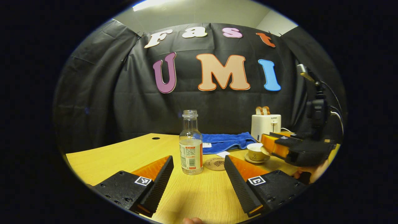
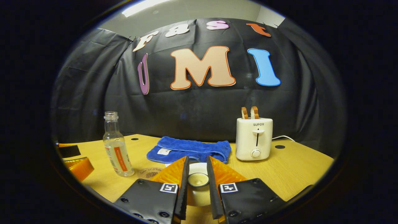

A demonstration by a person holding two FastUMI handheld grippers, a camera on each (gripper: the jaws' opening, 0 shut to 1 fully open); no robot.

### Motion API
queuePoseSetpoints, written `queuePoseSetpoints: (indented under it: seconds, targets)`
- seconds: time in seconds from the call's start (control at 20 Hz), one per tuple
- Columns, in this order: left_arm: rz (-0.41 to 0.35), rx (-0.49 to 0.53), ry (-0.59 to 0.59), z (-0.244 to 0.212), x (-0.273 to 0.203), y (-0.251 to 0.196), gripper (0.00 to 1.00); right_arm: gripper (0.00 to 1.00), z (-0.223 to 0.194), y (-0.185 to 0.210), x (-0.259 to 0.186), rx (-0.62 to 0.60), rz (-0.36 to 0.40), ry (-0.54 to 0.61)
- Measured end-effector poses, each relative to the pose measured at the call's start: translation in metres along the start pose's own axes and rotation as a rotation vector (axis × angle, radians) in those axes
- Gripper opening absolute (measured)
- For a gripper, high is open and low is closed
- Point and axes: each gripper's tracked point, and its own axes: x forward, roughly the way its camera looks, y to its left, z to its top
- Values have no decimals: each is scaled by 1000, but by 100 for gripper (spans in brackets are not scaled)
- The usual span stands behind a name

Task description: Open the teacup lid with one hand, grasp the water bottle and pour water into the teacup with the other hand; after pouring, place the water bottle on the coaster and then close the teacup lid.

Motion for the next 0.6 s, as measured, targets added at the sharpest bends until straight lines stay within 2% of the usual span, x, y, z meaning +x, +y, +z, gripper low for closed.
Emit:
queuePoseSetpoints:
  seconds: [0.25, 0.45, 0.6]
  targets:
    - [31, 3, 4, -3, 31, 6, 96, 34, 1, -2, -34, 0, 26, 0]
    - [56, 5, 1, -3, 58, 14, 98, 34, 1, -7, -40, 0, 28, 1]
    - [68, 7, 2, -2, 74, 18, 96, 35, 2, -7, -41, 0, 29, 1]
